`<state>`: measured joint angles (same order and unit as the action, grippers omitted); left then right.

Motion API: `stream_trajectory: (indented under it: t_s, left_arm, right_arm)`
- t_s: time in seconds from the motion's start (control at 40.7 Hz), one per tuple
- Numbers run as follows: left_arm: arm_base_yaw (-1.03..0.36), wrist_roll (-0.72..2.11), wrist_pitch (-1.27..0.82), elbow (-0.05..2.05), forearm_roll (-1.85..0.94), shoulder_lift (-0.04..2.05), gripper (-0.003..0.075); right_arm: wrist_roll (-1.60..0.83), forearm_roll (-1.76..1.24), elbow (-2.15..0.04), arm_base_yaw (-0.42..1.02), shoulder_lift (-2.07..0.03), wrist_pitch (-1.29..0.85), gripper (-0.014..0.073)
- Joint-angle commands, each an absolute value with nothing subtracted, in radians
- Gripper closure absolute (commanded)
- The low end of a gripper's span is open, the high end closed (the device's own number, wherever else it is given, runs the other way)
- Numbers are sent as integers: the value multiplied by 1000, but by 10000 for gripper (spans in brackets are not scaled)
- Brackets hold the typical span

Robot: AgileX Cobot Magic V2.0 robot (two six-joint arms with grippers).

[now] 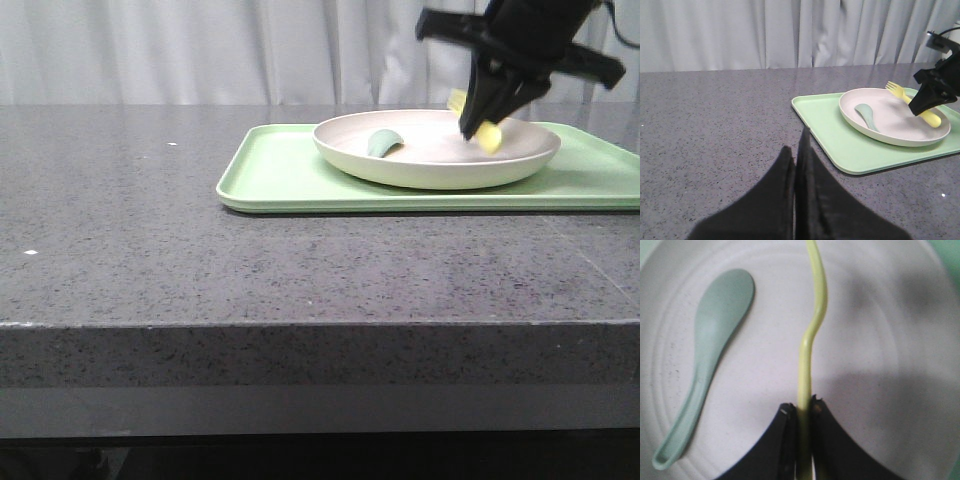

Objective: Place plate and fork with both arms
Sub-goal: 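Grasp the yellow fork and lift it with the right gripper, then lower the fork onto the tray beside the plate and release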

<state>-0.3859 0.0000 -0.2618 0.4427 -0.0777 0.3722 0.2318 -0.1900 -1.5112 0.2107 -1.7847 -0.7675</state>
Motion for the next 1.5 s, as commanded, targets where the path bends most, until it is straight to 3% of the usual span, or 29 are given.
stream_trajectory:
  t_s: [0.0,0.295,0.565,0.664,0.811,0.885,1.032,1.106,1.303,1.475]
  left_arm:
    - [-385,0,-175,471,-83,376,738]
    - [-385,0,-175,471,-83,376,738]
    - [-385,0,-175,471,-83,376,738]
    - [-385,0,-175,471,-83,376,738]
    - [-385,0,-175,471,-83,376,738]
    - [-385,0,-175,471,-83,376,738]
    - [-385,0,-171,471,-83,376,738]
    - [-385,0,-167,471,-83,376,738]
    - [-385,0,-167,471,-83,376,738]
    - [-385,0,-167,471,-83,376,738]
  right_arm:
    - [231,-146,-1542,183,-1682,-714,601]
    - [210,-12,-1538,30,-1675,-786,601]
    - [113,-13,-1538,22,-1791,-808,589]
    - [113,-13,-1538,22,-1804,-810,504]
    - [113,-13,-1541,22,-1796,-820,269]
    - [113,-13,-1542,22,-1770,-826,220]
    - [114,-15,-1540,22,-1664,-833,266]
    - [114,-15,-1540,25,-1606,-853,331]
    - [113,-15,-1449,27,-1437,-817,659]
    - [88,-15,-1193,27,-1197,-654,662]
